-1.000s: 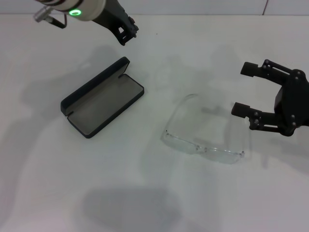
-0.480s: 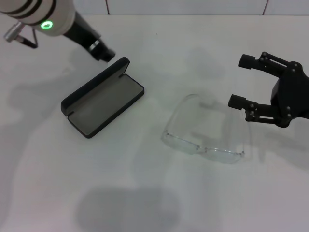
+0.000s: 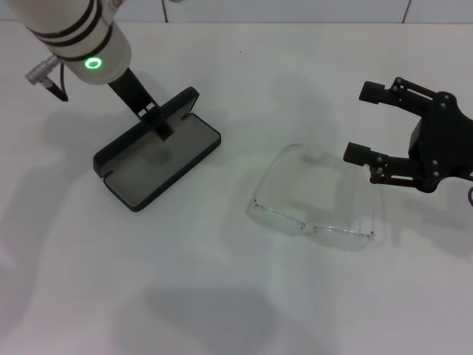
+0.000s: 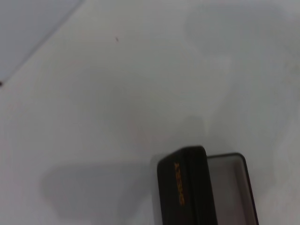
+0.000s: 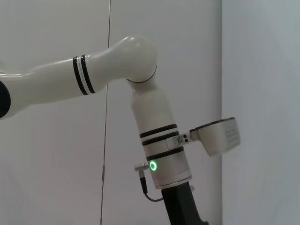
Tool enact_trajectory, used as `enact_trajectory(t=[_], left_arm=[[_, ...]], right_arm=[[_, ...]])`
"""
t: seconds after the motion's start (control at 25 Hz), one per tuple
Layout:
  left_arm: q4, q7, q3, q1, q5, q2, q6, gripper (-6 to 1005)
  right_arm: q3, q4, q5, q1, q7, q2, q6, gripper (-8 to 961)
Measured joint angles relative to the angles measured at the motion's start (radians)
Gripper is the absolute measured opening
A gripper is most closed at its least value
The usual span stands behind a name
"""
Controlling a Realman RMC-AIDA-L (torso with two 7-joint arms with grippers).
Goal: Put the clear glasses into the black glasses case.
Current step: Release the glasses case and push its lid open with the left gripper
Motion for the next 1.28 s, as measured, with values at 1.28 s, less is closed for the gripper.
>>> enact_trajectory(t=[1.28], left_arm=[[-0.058, 0.033, 0.022, 0.016, 0.0, 0.001, -0.095, 367]], right_arm=[[0.002, 0.008, 0.0, 0.004, -0.008, -0.001, 0.0, 844]])
